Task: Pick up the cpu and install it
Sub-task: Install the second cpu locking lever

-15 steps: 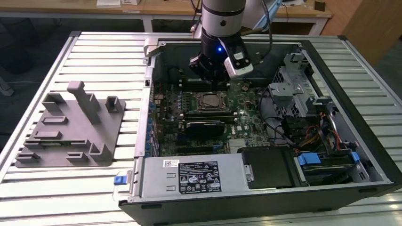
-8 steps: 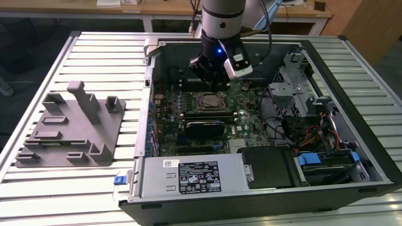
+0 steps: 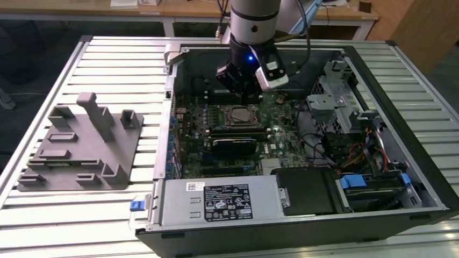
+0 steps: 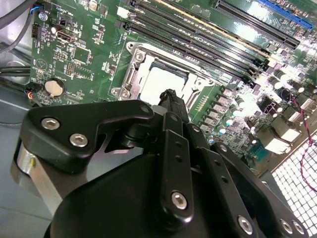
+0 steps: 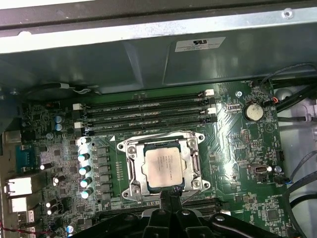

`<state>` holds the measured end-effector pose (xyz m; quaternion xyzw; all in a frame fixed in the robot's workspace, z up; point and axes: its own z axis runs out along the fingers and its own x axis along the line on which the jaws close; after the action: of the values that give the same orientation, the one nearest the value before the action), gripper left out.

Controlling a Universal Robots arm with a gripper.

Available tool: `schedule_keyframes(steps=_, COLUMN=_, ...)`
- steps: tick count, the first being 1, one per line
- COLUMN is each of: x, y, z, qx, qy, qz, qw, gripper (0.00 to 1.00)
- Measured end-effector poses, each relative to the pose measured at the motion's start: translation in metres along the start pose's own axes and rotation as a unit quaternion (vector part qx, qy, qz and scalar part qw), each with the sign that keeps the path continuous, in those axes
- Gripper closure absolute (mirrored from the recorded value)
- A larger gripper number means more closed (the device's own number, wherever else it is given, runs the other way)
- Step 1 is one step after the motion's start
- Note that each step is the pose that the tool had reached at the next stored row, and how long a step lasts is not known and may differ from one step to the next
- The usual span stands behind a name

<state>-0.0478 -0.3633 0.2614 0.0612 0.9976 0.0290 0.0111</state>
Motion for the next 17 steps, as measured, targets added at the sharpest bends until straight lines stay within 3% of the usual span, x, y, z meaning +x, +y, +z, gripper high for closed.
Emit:
schedule_keyframes(steps=9, x=-0.0011, y=-0.0096, z=0.0009, qx=0.0, qy=0.0, qz=0.0, qw=1.0, gripper=0.89)
schedule_keyframes(steps=17, x=-0.001, y=-0.0174, z=0.0087, qx=-0.0001, qy=0.0001, qz=-0.003, qw=1.0, gripper=0.89)
